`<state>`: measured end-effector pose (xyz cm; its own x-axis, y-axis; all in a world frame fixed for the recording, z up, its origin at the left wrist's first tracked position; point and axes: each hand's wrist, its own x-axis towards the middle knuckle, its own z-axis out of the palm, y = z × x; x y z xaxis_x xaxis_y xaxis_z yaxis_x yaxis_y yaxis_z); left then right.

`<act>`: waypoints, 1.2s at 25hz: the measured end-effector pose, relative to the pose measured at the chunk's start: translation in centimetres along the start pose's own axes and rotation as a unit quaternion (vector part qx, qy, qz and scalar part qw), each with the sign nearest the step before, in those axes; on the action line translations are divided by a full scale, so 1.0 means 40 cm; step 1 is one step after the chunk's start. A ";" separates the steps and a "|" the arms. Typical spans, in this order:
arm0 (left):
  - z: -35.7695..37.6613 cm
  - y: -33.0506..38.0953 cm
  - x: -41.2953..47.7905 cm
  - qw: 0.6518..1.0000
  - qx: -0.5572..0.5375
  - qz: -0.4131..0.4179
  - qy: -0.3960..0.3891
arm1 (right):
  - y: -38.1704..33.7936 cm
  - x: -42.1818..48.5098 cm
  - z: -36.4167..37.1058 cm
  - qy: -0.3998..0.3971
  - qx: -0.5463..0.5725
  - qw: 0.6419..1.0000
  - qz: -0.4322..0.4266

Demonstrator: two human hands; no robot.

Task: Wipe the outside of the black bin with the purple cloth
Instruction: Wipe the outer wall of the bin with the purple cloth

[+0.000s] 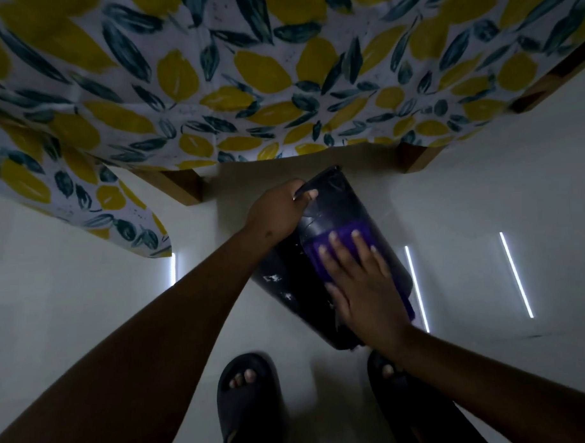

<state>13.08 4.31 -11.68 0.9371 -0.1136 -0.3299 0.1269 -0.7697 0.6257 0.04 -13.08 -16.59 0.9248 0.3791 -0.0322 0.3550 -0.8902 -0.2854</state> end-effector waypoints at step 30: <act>-0.022 -0.066 -0.072 0.999 -0.006 0.003 0.047 | 0.052 0.128 -0.043 0.024 0.114 0.990 0.084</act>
<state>10.35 7.21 -11.74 0.9640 -0.0579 -0.2596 0.1253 -0.7618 0.6356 5.76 -13.44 -15.72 0.9755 0.2132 -0.0535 0.1607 -0.8578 -0.4881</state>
